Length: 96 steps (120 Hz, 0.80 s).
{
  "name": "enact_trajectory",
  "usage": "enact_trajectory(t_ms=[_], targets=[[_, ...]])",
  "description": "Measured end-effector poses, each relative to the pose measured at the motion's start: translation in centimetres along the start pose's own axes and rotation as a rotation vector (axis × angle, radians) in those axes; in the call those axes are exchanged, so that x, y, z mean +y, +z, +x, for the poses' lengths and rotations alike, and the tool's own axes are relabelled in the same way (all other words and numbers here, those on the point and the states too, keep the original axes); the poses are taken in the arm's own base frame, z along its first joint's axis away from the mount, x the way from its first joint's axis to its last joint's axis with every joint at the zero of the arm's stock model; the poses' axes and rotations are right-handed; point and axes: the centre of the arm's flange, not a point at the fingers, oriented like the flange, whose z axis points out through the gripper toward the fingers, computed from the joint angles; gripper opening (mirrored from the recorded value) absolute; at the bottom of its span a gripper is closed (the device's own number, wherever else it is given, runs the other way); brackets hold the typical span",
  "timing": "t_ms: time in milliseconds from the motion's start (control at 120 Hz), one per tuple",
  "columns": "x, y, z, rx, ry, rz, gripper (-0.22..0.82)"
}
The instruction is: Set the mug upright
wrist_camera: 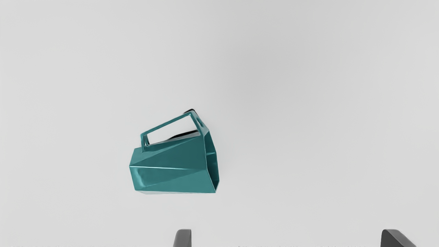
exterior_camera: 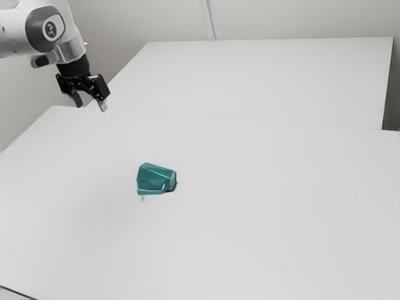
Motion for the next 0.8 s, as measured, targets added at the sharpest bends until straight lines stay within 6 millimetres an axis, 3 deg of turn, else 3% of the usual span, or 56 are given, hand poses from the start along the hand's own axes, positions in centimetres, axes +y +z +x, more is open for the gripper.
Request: enact_trajectory(t_ms=[133, 300, 400, 550, 608, 800], targets=[[-0.5, -0.5, 0.4, -0.029, 0.006, 0.011, 0.6], [-0.2, 2.7, 1.7, -0.119, -0.052, 0.165, 0.6], [4.0, 6.1, 2.6, -0.147, -0.178, 0.249, 0.6], [11.2, 12.9, 4.0, -0.137, -0.405, 0.381, 0.6], [12.9, 15.5, 4.3, -0.13, -0.481, 0.443, 0.6], [9.3, 22.0, 1.4, -0.059, -0.53, 0.598, 0.6]])
